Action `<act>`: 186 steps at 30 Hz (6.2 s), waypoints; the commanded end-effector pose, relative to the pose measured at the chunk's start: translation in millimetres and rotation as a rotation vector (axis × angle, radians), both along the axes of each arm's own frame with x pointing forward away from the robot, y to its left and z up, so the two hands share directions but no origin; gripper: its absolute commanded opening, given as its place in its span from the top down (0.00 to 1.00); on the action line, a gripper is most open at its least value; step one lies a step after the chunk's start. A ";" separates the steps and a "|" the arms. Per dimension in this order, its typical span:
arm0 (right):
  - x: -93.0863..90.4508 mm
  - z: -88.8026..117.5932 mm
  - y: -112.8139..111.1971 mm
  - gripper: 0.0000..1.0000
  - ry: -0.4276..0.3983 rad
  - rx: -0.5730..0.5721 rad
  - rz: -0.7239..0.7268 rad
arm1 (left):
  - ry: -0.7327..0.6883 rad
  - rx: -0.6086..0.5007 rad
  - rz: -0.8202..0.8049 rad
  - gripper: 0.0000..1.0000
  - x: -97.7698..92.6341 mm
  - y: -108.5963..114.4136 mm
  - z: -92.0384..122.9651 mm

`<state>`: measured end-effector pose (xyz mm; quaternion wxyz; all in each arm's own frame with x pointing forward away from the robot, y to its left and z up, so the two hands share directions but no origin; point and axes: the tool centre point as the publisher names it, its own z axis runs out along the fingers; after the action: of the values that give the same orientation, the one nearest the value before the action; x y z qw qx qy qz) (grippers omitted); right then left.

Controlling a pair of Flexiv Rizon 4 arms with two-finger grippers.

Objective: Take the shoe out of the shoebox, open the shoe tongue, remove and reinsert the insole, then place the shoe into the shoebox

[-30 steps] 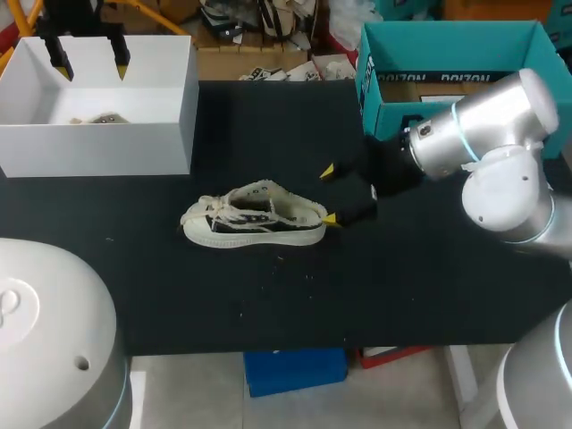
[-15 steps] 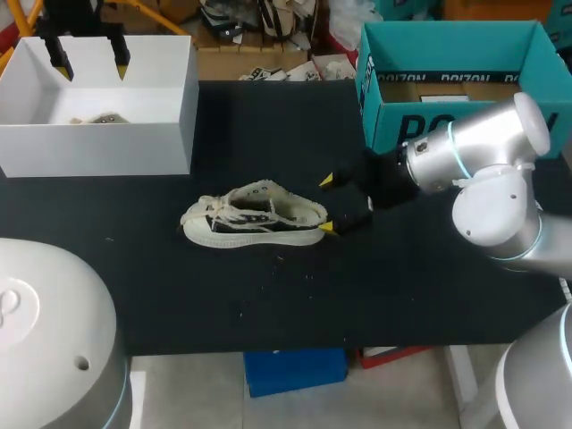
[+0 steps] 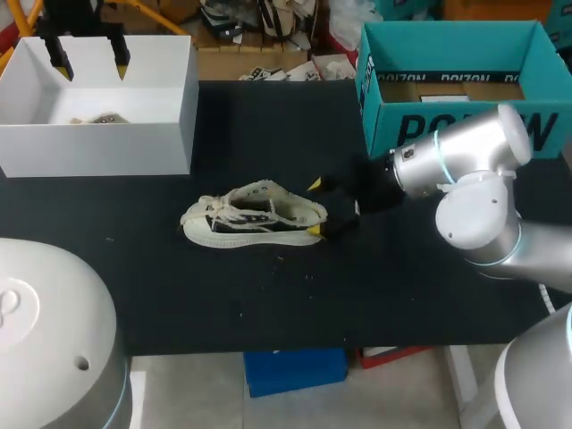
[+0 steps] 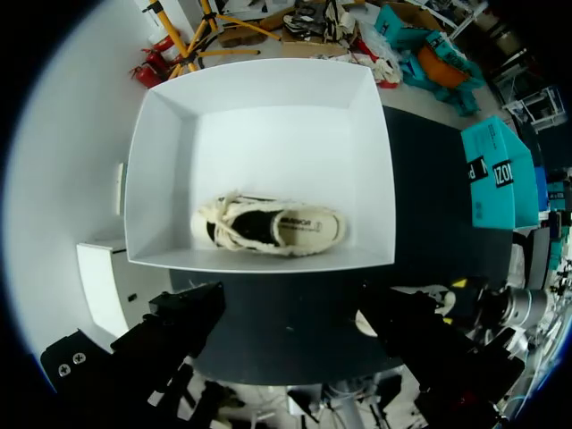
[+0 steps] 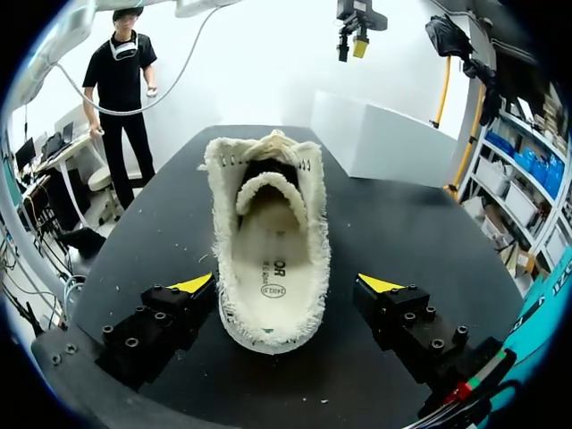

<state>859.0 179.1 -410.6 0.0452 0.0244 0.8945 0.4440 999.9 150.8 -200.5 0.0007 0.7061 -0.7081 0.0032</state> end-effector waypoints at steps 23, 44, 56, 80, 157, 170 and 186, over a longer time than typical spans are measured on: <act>1.9 -22.2 9.6 1.00 0.027 0.002 0.025 | 0.002 0.002 0.001 0.00 -0.2 -0.2 0.4; 1.9 -22.2 9.6 1.00 0.027 0.002 0.025 | 0.002 0.002 0.001 0.00 -0.2 -0.2 0.4; 1.9 -22.2 9.6 1.00 0.027 0.002 0.025 | 0.002 0.002 0.001 0.00 -0.2 -0.2 0.4; 1.9 -22.2 9.6 1.00 0.027 0.002 0.025 | -0.164 -0.092 -0.679 0.00 -101.4 -9.4 13.8; 1.9 -22.2 9.6 1.00 0.027 0.002 0.025 | 0.077 -0.394 -1.909 1.00 -157.6 -200.0 -50.8; 1.9 -22.2 9.6 1.00 0.027 0.002 0.025 | 0.074 -0.505 -1.808 1.00 -157.6 -220.5 -76.4; 1.9 -22.2 9.6 1.00 0.027 0.002 0.025 | 0.133 -0.502 -1.839 1.00 -148.1 -253.1 -118.6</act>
<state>858.2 187.7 -431.4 0.0279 0.0186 0.8943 0.4462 843.4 -95.1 -309.1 0.1847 -0.1481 -0.9646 0.1163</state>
